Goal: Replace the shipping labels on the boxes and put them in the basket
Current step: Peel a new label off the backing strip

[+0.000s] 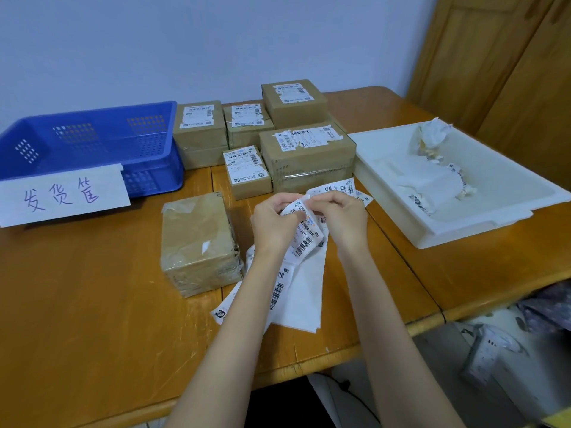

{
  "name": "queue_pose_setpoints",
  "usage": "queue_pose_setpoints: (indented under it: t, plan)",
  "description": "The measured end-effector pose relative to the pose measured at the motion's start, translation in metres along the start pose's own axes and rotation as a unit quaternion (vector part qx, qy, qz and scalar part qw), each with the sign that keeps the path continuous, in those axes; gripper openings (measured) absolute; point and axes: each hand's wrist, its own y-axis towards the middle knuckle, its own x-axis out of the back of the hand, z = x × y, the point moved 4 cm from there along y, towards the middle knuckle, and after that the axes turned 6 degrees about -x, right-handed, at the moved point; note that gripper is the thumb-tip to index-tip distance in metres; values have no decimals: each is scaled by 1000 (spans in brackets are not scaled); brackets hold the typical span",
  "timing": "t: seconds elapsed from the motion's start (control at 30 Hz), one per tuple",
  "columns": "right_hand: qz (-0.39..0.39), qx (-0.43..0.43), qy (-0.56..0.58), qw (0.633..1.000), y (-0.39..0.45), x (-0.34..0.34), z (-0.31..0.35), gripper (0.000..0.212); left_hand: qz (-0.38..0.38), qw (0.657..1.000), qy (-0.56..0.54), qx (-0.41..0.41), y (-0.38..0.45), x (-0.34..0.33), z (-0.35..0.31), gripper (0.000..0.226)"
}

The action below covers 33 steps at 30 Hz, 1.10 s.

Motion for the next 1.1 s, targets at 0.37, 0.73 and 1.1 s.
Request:
queue_pose_setpoints:
  t: [0.37, 0.73, 1.1]
  plan:
    - [-1, -64, 90, 994, 5, 3, -8, 5, 29, 997, -21, 68, -1, 0, -6, 28]
    - [-50, 9, -79, 996, 10, 5, -3, 21, 26, 995, -22, 89, -2, -1, -4, 27]
    - [-84, 10, -93, 992, 14, 8, -9, 6, 34, 994, -13, 101, -2, -1, -2, 29]
